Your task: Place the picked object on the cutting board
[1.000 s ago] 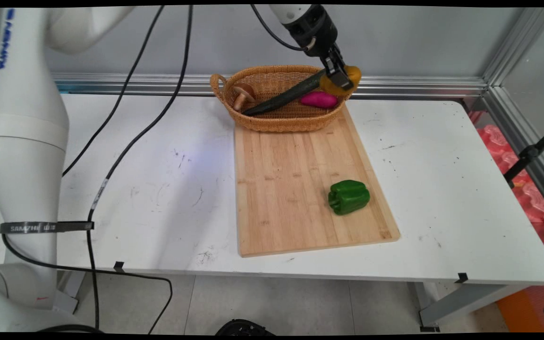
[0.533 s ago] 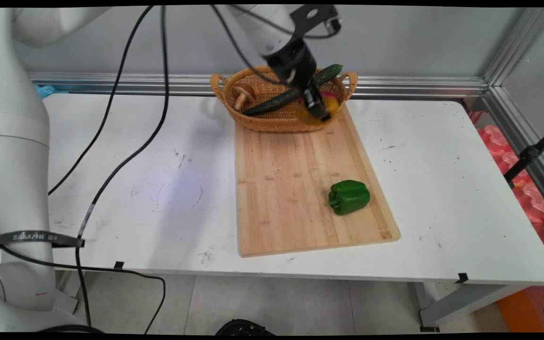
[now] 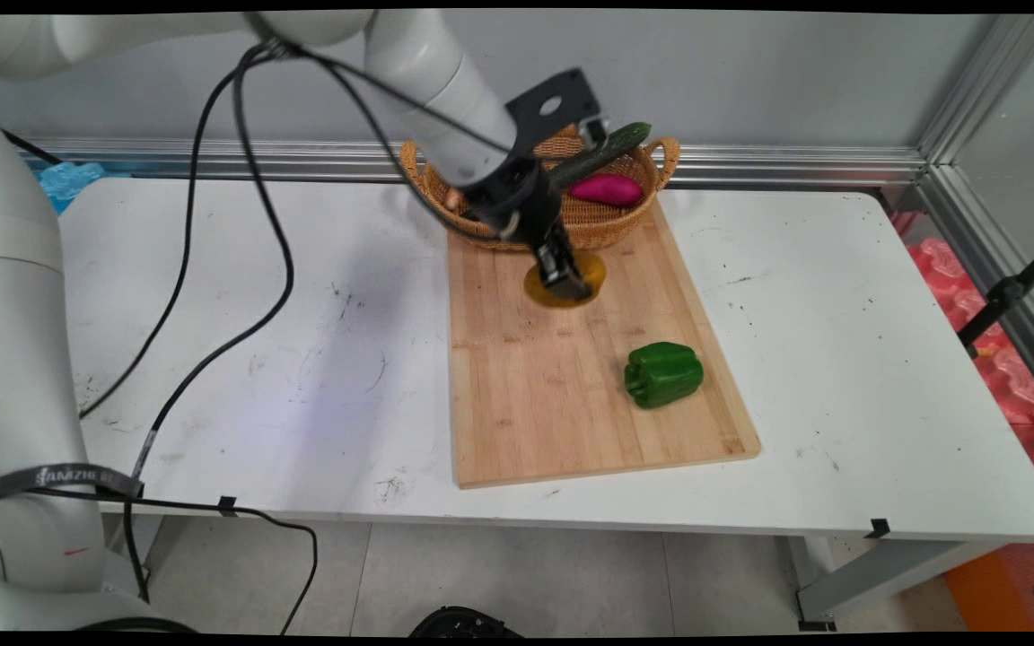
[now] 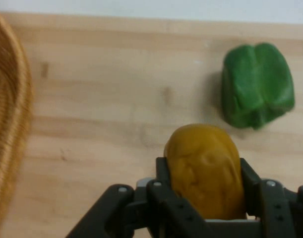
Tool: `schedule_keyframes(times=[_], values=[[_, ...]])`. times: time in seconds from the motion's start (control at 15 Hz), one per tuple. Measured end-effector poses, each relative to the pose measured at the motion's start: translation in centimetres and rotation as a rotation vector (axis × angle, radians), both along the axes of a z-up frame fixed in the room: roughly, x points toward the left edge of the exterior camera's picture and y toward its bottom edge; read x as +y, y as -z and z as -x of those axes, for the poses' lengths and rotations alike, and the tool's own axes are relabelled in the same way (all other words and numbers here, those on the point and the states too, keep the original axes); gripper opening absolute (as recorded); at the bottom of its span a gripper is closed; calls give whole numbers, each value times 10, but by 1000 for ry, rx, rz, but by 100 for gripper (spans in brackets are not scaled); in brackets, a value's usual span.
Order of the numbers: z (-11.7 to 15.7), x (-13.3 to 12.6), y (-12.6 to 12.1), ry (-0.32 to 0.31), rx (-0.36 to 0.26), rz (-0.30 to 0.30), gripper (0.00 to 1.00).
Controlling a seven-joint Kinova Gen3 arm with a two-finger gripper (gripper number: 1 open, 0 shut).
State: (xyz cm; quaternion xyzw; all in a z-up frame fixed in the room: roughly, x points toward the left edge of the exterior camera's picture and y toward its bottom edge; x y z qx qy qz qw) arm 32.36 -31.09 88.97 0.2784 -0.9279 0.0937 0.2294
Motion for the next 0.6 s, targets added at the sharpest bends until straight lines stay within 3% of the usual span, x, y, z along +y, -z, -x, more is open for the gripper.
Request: schedule_keyframes(times=[0.6], values=[[-6,53,52,-43,-2,-34,0]])
